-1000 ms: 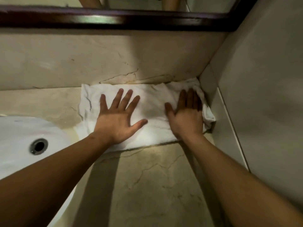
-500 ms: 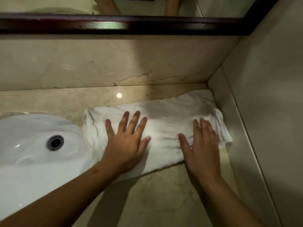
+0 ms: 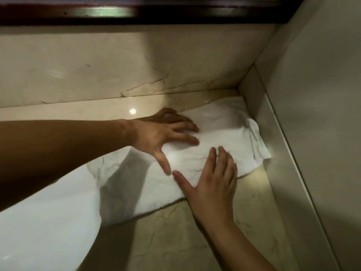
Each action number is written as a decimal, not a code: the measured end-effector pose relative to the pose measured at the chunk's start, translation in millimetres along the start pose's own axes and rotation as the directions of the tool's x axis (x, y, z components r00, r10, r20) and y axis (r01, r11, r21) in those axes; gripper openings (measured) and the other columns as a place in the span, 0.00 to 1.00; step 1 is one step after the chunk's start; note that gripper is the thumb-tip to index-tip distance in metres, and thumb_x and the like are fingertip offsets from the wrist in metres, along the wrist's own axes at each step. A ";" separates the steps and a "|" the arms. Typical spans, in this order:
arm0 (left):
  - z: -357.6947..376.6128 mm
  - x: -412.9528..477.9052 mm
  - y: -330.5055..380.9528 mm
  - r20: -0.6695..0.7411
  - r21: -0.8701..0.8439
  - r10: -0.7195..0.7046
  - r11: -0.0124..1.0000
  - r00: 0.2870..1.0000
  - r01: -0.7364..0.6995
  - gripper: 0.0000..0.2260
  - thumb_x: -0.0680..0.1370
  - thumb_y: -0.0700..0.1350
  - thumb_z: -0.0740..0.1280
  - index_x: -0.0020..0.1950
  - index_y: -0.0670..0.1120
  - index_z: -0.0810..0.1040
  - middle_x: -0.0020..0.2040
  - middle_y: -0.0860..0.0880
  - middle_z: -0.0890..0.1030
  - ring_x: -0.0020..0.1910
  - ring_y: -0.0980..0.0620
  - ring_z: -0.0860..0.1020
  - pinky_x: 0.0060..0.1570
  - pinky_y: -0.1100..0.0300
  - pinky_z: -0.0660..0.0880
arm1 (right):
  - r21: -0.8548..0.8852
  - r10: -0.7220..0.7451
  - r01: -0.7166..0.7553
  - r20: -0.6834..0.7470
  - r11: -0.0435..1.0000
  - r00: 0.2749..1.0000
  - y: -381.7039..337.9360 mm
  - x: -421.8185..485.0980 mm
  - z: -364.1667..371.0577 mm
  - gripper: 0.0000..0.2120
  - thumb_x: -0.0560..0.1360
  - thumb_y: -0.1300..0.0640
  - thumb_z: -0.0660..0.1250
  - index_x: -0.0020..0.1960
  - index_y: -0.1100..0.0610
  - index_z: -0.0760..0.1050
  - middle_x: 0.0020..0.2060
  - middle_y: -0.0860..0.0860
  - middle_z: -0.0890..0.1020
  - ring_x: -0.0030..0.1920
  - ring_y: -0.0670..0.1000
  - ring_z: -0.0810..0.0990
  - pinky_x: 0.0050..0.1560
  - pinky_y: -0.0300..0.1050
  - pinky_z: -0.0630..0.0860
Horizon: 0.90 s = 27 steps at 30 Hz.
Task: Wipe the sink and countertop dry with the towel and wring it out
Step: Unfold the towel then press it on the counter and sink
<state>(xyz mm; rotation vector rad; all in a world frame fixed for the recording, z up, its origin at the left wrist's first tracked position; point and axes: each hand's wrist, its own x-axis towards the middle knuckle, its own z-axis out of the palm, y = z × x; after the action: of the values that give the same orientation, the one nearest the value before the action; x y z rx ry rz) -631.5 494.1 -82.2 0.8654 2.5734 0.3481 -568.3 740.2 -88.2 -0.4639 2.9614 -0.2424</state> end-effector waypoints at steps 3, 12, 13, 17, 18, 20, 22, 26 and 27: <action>6.9 -5.5 1.7 -0.063 -0.080 -0.011 0.997 0.998 0.006 0.36 0.72 0.74 0.66 0.77 0.62 0.64 0.77 0.54 0.61 0.76 0.49 0.60 0.75 0.48 0.62 | 0.045 -0.067 0.069 -0.044 0.997 0.997 1.6 -6.5 4.2 0.47 0.76 0.22 0.50 0.80 0.57 0.60 0.78 0.57 0.63 0.77 0.59 0.60 0.76 0.59 0.62; -37.8 -47.1 38.7 -0.377 0.037 -0.043 0.997 0.925 0.062 0.28 0.70 0.76 0.68 0.47 0.51 0.79 0.37 0.54 0.78 0.40 0.51 0.77 0.56 0.56 0.76 | 0.669 -0.340 0.151 0.161 0.728 0.926 6.1 34.8 -54.4 0.13 0.77 0.45 0.72 0.60 0.47 0.81 0.51 0.41 0.83 0.51 0.41 0.79 0.54 0.49 0.80; -53.9 -55.7 47.5 -0.376 -0.077 -0.113 0.993 0.920 0.091 0.27 0.68 0.77 0.69 0.44 0.52 0.77 0.34 0.55 0.75 0.35 0.54 0.75 0.45 0.62 0.75 | 0.722 -0.358 0.144 0.153 0.677 0.921 5.1 35.1 -70.6 0.12 0.78 0.47 0.72 0.59 0.47 0.81 0.50 0.40 0.83 0.51 0.42 0.81 0.52 0.46 0.81; -109.0 -71.5 71.6 -0.229 -0.541 -0.312 0.828 0.922 0.145 0.21 0.62 0.68 0.75 0.38 0.53 0.78 0.31 0.57 0.77 0.30 0.59 0.73 0.29 0.69 0.66 | 0.873 -0.426 0.097 0.134 0.478 0.895 6.4 42.6 -133.0 0.14 0.73 0.48 0.73 0.58 0.49 0.81 0.49 0.45 0.85 0.50 0.45 0.84 0.47 0.41 0.82; -113.5 -68.9 71.6 -0.191 -0.597 -0.352 0.782 0.916 0.176 0.20 0.62 0.68 0.75 0.39 0.54 0.79 0.33 0.58 0.80 0.32 0.59 0.76 0.31 0.67 0.69 | 0.877 -0.425 0.062 0.168 0.477 0.890 7.9 49.6 -140.1 0.16 0.72 0.47 0.74 0.58 0.49 0.81 0.50 0.46 0.85 0.50 0.46 0.85 0.47 0.44 0.83; -105.3 -60.2 65.1 -0.212 -0.538 -0.433 0.800 0.876 0.265 0.23 0.64 0.71 0.71 0.47 0.55 0.81 0.39 0.57 0.81 0.39 0.58 0.79 0.38 0.61 0.74 | 0.815 -0.359 0.019 0.234 0.579 0.904 12.8 67.5 -139.7 0.23 0.69 0.42 0.75 0.61 0.47 0.80 0.52 0.46 0.85 0.53 0.47 0.85 0.53 0.51 0.84; -74.2 -52.5 55.5 -0.290 -0.348 -0.517 0.841 0.805 0.415 0.31 0.69 0.74 0.66 0.63 0.55 0.78 0.52 0.54 0.81 0.51 0.52 0.80 0.49 0.55 0.77 | 0.608 -0.220 0.013 0.268 0.794 0.938 20.3 79.7 -125.7 0.30 0.70 0.38 0.74 0.69 0.46 0.76 0.61 0.47 0.82 0.61 0.49 0.80 0.63 0.55 0.79; 7.9 -48.9 69.5 -0.459 -0.206 -0.558 0.823 0.691 0.529 0.30 0.81 0.63 0.57 0.79 0.49 0.66 0.74 0.43 0.71 0.73 0.42 0.69 0.68 0.41 0.72 | 0.208 -0.016 -0.017 0.158 0.978 0.987 15.4 55.3 -83.8 0.28 0.82 0.46 0.63 0.78 0.54 0.64 0.77 0.55 0.65 0.77 0.57 0.62 0.75 0.52 0.62; 24.2 -49.0 80.9 -0.436 -0.221 -0.583 0.808 0.686 0.546 0.29 0.82 0.61 0.55 0.81 0.49 0.63 0.79 0.42 0.66 0.78 0.43 0.63 0.74 0.40 0.67 | 0.199 -0.040 0.009 0.153 0.980 0.987 4.0 39.5 -72.2 0.27 0.84 0.46 0.59 0.80 0.54 0.60 0.80 0.55 0.60 0.80 0.56 0.56 0.78 0.51 0.57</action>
<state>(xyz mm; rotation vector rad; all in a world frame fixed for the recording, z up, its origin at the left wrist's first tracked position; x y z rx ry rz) -542.9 529.1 -60.7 -0.1183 3.0893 0.5133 -618.1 741.5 -22.5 -0.4710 2.7444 -0.4753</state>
